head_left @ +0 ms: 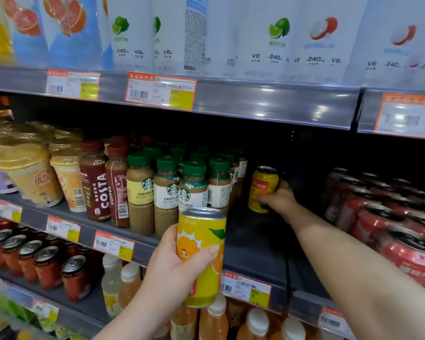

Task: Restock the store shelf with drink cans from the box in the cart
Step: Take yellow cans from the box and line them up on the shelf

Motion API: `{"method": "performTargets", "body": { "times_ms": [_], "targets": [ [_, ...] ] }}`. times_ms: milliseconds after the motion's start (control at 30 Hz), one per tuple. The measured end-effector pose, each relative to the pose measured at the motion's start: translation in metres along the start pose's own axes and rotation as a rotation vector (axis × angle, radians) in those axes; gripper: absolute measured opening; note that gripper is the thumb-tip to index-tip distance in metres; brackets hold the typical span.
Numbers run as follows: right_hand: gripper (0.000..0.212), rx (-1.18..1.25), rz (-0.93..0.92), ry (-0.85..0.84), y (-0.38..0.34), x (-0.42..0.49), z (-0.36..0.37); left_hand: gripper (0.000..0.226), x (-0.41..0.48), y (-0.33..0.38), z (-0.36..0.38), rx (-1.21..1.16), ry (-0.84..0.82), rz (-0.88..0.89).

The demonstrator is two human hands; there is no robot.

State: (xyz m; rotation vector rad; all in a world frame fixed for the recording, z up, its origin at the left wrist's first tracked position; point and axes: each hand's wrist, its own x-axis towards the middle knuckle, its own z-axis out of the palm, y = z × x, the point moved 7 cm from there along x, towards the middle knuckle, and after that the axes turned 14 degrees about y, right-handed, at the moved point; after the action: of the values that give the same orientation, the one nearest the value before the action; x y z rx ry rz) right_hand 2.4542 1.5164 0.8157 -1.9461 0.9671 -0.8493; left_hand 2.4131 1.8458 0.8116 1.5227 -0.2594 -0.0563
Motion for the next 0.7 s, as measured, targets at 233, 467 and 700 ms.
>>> {"method": "performTargets", "body": {
  "times_ms": [233, 467, 700],
  "targets": [
    [0.074, 0.014, -0.03, -0.005, -0.006, 0.001, 0.003, 0.045, 0.0, 0.001, 0.01, 0.032, -0.025, 0.018],
    [0.068, 0.001, -0.071, 0.131, -0.02, -0.011, -0.041, 0.06, -0.004, 0.023, 0.06, -0.018, -0.154, 0.046],
    [0.035, -0.028, -0.134, 0.212, -0.042, -0.036, -0.102, 0.05, 0.018, 0.026, 0.125, -0.041, -0.213, 0.053]
  ]
}}
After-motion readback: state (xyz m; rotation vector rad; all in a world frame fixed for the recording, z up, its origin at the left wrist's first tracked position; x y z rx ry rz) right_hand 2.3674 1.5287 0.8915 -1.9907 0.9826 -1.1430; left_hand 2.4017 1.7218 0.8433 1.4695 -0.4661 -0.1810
